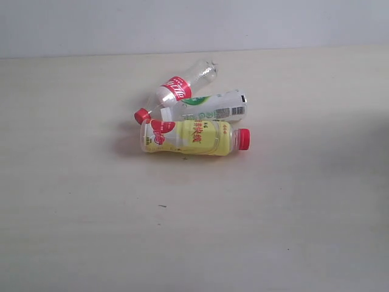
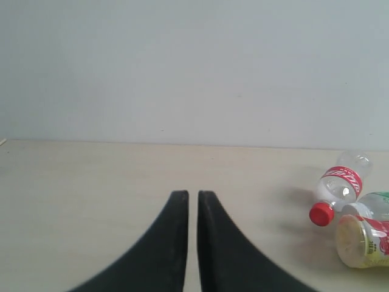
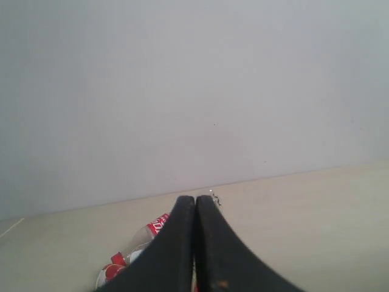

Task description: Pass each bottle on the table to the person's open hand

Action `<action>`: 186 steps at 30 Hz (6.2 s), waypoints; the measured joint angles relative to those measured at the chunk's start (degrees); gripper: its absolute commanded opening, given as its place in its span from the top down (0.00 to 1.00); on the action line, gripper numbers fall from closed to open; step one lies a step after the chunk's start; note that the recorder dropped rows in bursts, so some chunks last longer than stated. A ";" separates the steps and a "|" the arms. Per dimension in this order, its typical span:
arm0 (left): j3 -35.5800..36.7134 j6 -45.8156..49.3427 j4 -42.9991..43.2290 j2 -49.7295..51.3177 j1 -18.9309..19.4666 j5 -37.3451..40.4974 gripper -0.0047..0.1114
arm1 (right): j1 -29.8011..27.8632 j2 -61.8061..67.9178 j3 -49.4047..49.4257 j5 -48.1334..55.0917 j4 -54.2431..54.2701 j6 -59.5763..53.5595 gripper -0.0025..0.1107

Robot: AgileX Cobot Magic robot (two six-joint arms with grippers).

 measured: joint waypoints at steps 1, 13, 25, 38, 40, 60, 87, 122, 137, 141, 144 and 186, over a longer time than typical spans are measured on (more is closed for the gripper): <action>0.00 0.00 0.00 0.00 0.00 0.00 0.89 | 0.00 0.00 0.48 -0.58 0.23 -0.14 0.98; 0.00 0.00 0.00 0.00 0.00 0.00 0.89 | 0.00 0.00 4.64 -4.35 0.03 -1.10 0.98; 0.00 0.00 0.00 0.00 0.00 0.00 0.89 | 0.00 0.00 6.19 -4.89 0.03 -1.10 0.98; 0.00 0.00 0.00 0.00 0.00 0.00 0.89 | 0.00 0.00 6.46 -5.01 -1.17 -2.93 0.98; 0.00 0.00 0.00 0.00 0.00 0.00 0.89 | 0.00 0.00 6.46 -4.66 -2.06 -4.14 0.98; 0.00 0.00 0.00 0.00 0.00 0.00 0.89 | 0.00 0.00 6.46 -3.01 -4.09 -3.61 0.98; 0.00 0.00 0.00 0.00 0.00 0.00 0.89 | 0.00 0.00 6.46 -18.18 -1.68 0.22 0.98; 0.00 0.13 0.00 0.00 0.00 0.00 0.89 | 14.95 90.78 -60.34 33.42 -7.24 -41.06 0.48; 0.00 0.13 0.00 0.00 0.00 0.00 0.89 | 26.38 111.51 -61.40 13.61 -27.30 -45.40 0.33; 0.00 0.13 0.00 0.00 0.00 0.00 0.89 | 26.38 112.78 -61.40 12.30 -27.40 -45.28 0.33; 0.00 0.13 0.00 0.00 0.00 0.00 0.89 | 26.38 113.82 -61.40 11.32 -27.67 -45.19 0.33; 0.00 0.13 0.00 0.00 0.00 0.00 0.89 | 26.38 118.72 -61.88 12.95 -33.83 -34.49 0.98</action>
